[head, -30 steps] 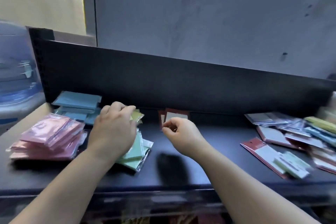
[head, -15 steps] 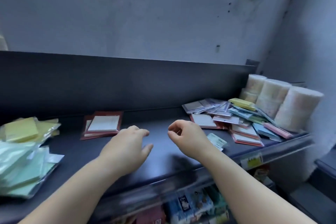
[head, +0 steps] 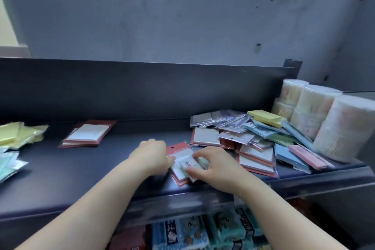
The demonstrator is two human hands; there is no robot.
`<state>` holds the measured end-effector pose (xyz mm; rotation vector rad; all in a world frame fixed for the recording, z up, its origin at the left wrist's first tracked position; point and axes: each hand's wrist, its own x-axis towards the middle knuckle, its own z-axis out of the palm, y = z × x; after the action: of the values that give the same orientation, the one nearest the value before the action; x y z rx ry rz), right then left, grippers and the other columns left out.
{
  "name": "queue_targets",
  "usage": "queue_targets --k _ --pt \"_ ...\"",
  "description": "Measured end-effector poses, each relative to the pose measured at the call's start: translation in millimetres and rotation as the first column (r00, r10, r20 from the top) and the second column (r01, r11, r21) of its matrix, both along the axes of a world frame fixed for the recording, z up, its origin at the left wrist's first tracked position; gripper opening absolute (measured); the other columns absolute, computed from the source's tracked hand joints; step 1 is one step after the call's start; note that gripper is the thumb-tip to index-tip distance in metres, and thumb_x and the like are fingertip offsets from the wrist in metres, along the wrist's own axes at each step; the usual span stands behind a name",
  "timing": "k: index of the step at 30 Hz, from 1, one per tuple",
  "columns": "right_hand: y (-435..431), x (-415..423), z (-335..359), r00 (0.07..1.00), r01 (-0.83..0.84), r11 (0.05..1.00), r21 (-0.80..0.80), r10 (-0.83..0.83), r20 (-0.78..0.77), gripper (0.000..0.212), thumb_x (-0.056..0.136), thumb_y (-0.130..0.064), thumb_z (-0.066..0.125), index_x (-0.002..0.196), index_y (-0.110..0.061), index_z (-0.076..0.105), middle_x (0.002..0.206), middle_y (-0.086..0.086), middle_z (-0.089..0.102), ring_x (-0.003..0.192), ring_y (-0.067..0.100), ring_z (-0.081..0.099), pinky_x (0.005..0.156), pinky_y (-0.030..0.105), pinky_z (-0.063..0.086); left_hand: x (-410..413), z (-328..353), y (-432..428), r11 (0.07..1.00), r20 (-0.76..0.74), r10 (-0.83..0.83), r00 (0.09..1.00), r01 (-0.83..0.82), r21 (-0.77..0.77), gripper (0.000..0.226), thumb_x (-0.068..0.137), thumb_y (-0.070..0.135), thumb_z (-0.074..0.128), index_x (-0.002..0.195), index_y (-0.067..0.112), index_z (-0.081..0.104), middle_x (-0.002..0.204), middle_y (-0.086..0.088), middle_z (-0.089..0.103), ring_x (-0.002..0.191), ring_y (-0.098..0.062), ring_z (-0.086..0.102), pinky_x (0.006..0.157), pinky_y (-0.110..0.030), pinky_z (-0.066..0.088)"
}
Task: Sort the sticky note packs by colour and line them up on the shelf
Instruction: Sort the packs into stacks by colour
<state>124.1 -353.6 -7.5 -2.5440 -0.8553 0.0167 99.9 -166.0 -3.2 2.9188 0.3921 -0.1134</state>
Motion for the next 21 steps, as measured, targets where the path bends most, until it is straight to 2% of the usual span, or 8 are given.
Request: queue_targets --k 2,6,7,9,11,14,17,21 --pt "-4.5 0.4 -1.7 0.997 -0.070 0.997 -0.011 0.070 -0.036 0.061 0.076 -0.065 0.060 0.122 -0.025 0.059 0.125 -0.007 0.058 0.117 0.011 0.049 0.101 0.029 0.040 4.9 -0.2 -5.9 0.999 0.011 0.050 0.999 -0.050 0.002 0.030 0.089 0.046 0.049 0.098 0.017 0.050 0.114 -0.008 0.049 0.111 -0.028 0.044 0.081 -0.035 0.042" --pt "-8.0 3.8 -6.7 0.989 -0.142 0.990 -0.027 0.140 -0.042 0.052 0.071 -0.068 0.057 0.104 -0.028 0.059 0.102 -0.011 0.057 0.098 0.010 0.050 0.084 0.032 0.047 13.1 -2.7 -9.8 0.986 0.022 0.162 0.987 -0.161 -0.034 0.038 0.087 0.047 0.051 0.103 0.013 0.055 0.113 -0.010 0.050 0.109 -0.030 0.046 0.080 -0.034 0.041" --pt "-7.9 4.5 -7.6 0.990 -0.141 0.990 -0.014 0.140 -0.027 0.044 0.072 -0.063 0.056 0.098 -0.027 0.059 0.097 -0.010 0.056 0.094 0.012 0.050 0.079 0.031 0.046 14.5 -3.5 -9.2 0.978 0.024 0.196 0.980 -0.194 -0.072 0.040 0.086 0.048 0.053 0.102 0.012 0.057 0.109 -0.010 0.053 0.105 -0.029 0.049 0.078 -0.032 0.041" --pt "-7.4 4.9 -9.5 0.991 -0.137 0.990 0.004 0.137 0.002 0.036 0.072 -0.056 0.053 0.091 -0.026 0.055 0.093 -0.009 0.052 0.091 0.014 0.048 0.073 0.031 0.043 15.4 -3.6 -7.5 0.950 0.042 0.252 0.967 -0.238 -0.203 0.034 0.081 0.046 0.059 0.084 0.012 0.061 0.084 -0.007 0.058 0.079 -0.025 0.051 0.064 -0.028 0.038" --pt "-7.6 5.4 -12.2 0.990 -0.143 0.990 -0.004 0.143 0.004 0.039 0.073 -0.055 0.049 0.099 -0.027 0.053 0.099 -0.008 0.051 0.096 0.015 0.046 0.074 0.032 0.042 13.6 -3.3 -5.9 0.897 0.082 0.309 0.947 -0.262 -0.356 0.024 0.076 0.034 0.063 0.068 0.011 0.066 0.065 -0.004 0.057 0.062 -0.020 0.045 0.057 -0.026 0.035" --pt "-8.5 8.5 -16.8 0.989 -0.147 0.989 0.008 0.147 -0.016 0.050 0.073 -0.054 0.044 0.115 -0.028 0.049 0.108 -0.010 0.049 0.104 0.014 0.044 0.084 0.033 0.043 8.3 -4.4 -5.7 0.787 0.146 0.392 0.908 -0.250 -0.564 0.016 0.078 0.020 0.065 0.073 0.007 0.074 0.063 -0.002 0.061 0.058 -0.016 0.048 0.056 -0.022 0.038" --pt "-7.3 11.3 -17.3 0.988 -0.153 0.988 0.025 0.154 -0.028 0.047 0.073 -0.052 0.045 0.115 -0.031 0.048 0.108 -0.012 0.048 0.102 0.011 0.044 0.084 0.032 0.043 2.2 -3.1 -8.9 0.666 0.154 0.432 0.889 -0.199 -0.719 0.009 0.082 0.010 0.062 0.078 0.011 0.070 0.070 -0.004 0.065 0.060 -0.014 0.054 0.057 -0.020 0.042" --pt "-2.3 15.6 -12.9 0.983 -0.152 0.979 0.134 0.163 -0.080 0.044 0.076 -0.044 0.057 0.119 -0.033 0.052 0.111 -0.015 0.052 0.105 0.008 0.047 0.091 0.029 0.043 -11.7 -1.9 -9.8 0.350 0.045 0.424 0.905 -0.117 -0.929 0.025 0.081 -0.007 0.052 0.098 0.011 0.057 0.086 -0.007 0.064 0.067 -0.015 0.061 0.058 -0.024 0.053"
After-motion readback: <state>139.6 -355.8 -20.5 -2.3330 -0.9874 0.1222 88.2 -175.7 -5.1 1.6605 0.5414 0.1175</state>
